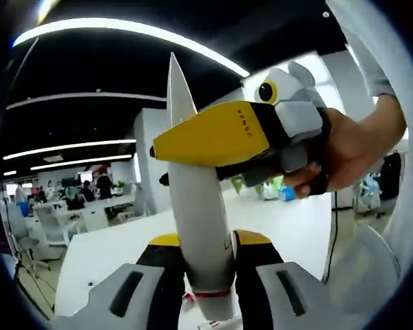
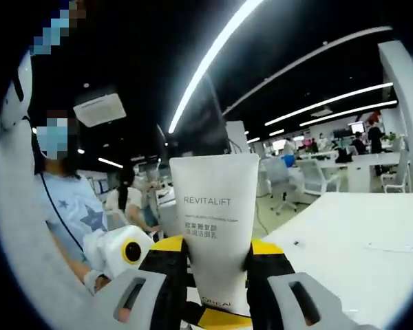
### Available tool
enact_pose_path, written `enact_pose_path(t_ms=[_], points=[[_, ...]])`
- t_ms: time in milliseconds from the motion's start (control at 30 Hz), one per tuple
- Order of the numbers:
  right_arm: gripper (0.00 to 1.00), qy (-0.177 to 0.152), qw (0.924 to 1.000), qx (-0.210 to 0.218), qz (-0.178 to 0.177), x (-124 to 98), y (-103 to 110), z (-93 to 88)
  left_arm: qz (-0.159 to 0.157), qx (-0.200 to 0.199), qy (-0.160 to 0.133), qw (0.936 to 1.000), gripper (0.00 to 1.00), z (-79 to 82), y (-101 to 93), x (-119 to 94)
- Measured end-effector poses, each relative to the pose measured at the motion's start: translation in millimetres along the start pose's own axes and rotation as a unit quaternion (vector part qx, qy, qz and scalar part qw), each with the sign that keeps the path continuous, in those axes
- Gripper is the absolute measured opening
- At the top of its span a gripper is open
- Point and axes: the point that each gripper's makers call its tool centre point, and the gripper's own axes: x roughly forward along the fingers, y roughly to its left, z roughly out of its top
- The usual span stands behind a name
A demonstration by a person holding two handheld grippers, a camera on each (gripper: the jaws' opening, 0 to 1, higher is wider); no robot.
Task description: Arrange the skincare products in the storage area until every visible bottle or jar stands upright without overlapping.
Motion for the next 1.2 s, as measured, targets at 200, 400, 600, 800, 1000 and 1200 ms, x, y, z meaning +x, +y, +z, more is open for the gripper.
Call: enact_pose_path(t_ms=[200,400,600,800,1000,1200], points=[[0.26,-0.014,0.9999,-0.004,-0.004,-6,-3,6.9,0.013,0.088,-0.002,0.9961,0.27,8.1,-0.8,2],[0.26,-0.008,0.9999,0.005,-0.011,-8,-5,3.0,0.005,0.117,0.013,0.9930,0.29,2.2,-5.2,2],[0.26,-0.007,0.9998,0.003,-0.016,-12,-7,0.5,0.006,0.215,0.039,0.9759,0.37,3.9,-3.6,4],[0.26,-0.008,0.9998,0.008,-0.019,-13,-11,-2.2,0.007,0.249,0.050,0.9673,0.37,1.5,-9.9,5],[0.26,-0.004,0.9996,0.012,-0.025,-13,-16,-7.7,0.010,0.231,0.075,0.9701,0.33,-7.9,-5.5,4],[0.26,0.003,0.9995,0.012,-0.028,-15,-21,-13.7,0.008,0.228,0.087,0.9698,0.31,-15.3,-5.8,4]])
